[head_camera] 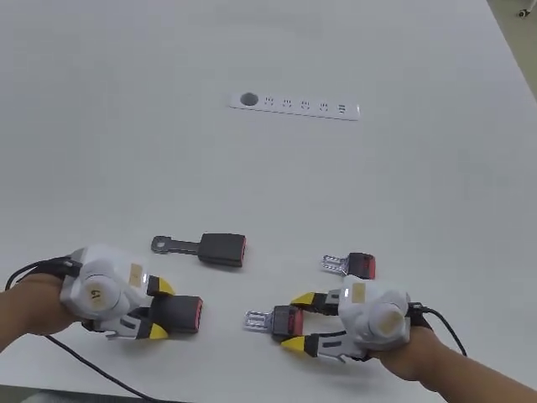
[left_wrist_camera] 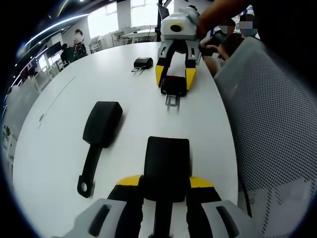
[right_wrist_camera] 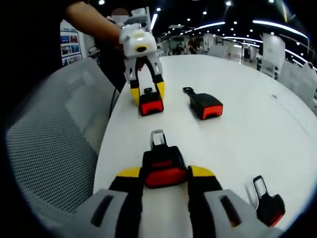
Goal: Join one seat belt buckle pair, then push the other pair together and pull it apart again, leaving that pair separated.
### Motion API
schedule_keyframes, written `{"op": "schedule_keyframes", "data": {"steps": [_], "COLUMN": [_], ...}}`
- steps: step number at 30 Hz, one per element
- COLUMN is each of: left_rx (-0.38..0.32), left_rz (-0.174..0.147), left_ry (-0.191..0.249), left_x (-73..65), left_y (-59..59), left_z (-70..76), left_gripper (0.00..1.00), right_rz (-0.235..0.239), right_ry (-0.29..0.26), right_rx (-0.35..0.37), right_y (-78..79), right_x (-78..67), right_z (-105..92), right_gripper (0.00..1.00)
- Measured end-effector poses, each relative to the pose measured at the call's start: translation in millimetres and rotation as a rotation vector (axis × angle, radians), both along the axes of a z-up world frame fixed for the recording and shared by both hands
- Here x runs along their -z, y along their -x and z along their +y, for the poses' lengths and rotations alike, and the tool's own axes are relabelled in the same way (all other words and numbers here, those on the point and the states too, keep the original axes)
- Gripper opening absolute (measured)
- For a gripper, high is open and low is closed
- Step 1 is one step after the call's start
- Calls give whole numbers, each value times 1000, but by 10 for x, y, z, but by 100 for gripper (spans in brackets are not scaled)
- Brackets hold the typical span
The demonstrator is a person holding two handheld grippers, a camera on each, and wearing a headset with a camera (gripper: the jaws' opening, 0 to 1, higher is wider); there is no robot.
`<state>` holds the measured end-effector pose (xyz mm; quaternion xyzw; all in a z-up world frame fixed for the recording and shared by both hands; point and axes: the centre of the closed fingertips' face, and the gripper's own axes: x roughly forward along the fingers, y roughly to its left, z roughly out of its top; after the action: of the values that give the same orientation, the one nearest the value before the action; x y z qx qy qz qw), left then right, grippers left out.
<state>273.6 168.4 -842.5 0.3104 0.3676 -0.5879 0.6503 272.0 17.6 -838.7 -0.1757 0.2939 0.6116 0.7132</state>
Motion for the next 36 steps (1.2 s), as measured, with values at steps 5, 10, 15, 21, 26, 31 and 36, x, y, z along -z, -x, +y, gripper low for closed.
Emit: {"op": "schedule_keyframes", "data": {"steps": [5,10,15,21,26,31,36], "left_rx": [2,0,2,2,10,51,61], "left_rz": [-1,0,0,2,-4,-11,-8], "left_ry": [-4,-4,-6,-9,-14,-49,-59], "left_x": [-3,2,5,8,8,10,8], "left_y": [2,-3,3,7,9,19,19], "left_z": [-5,2,1,-1,-2,-33,-22], "left_gripper": [35,34,34,34,34,34,34], "right_rz": [-3,0,-4,-7,4,13,14], "right_ry": [-19,-24,-29,-24,-9,-3,8], "right_rx": [-30,-42,-51,-68,-86,-86,-79], "right_y": [9,13,-3,-21,-19,-13,-3], "right_x": [0,0,1,5,4,6,3], "right_z": [228,399,562,658,746,741,784], "right_gripper": [35,35,35,35,35,34,34]}}
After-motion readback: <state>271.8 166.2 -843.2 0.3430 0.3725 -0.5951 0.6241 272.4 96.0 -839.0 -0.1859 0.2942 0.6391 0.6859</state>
